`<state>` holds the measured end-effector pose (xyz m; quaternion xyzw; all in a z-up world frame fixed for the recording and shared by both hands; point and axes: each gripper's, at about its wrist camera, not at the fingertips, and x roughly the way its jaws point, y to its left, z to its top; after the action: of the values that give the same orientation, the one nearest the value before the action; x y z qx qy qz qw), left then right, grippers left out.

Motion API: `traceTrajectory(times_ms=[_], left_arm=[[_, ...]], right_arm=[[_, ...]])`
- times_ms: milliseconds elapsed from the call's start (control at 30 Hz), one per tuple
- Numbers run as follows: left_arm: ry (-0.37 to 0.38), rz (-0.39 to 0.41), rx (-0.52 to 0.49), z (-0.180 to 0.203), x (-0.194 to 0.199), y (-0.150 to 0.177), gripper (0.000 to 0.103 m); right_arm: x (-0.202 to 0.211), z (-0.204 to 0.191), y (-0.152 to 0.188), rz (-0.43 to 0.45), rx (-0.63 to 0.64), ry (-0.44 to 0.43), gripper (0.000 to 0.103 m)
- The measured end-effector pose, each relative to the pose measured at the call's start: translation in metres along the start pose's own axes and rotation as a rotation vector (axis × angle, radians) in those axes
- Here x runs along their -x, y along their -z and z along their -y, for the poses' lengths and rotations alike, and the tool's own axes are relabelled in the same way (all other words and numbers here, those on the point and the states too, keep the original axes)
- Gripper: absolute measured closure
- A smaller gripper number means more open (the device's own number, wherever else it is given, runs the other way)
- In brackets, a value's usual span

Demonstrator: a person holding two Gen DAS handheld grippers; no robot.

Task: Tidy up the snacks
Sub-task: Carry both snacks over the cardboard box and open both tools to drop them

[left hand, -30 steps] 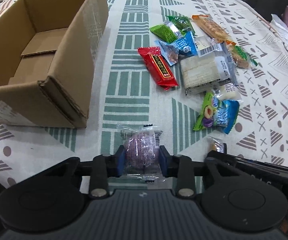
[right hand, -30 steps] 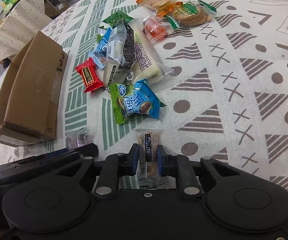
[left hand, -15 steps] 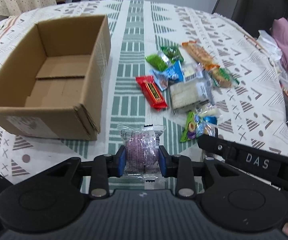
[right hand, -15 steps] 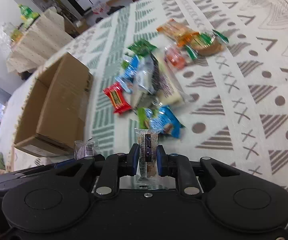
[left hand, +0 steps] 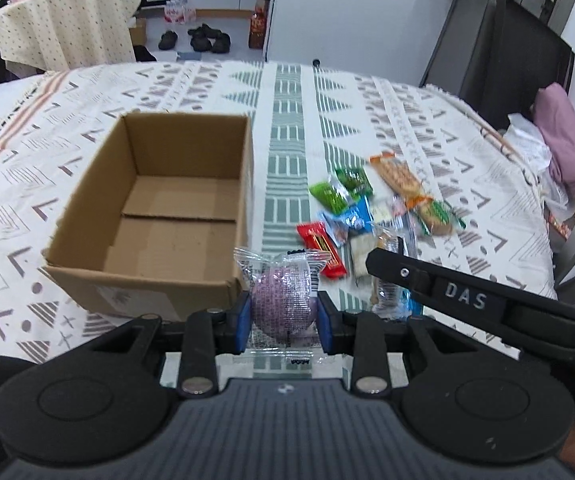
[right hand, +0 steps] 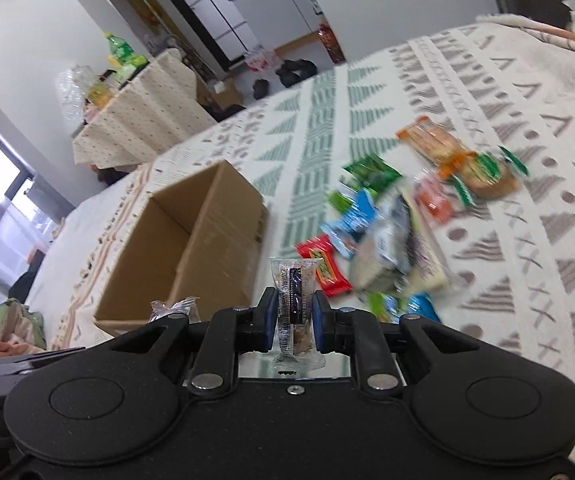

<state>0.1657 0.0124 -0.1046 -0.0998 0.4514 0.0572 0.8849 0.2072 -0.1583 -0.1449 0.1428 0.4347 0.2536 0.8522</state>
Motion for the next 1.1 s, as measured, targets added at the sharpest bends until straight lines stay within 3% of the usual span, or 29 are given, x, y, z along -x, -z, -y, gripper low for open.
traceTrajectory(times_ms=[567,1100], left_arm=[[-0.090,0.092,0.112,-0.062,0.021,-0.028,0.071],[-0.130,0.045,0.179,-0.104,-0.018,-0.046,0.068]], right_arm=[[-0.020,-0.035,-0.017,0.049,0.036,-0.135,0.085],[-0.053,-0.055,-0.022,0.035,0.020,-0.225,0.085]])
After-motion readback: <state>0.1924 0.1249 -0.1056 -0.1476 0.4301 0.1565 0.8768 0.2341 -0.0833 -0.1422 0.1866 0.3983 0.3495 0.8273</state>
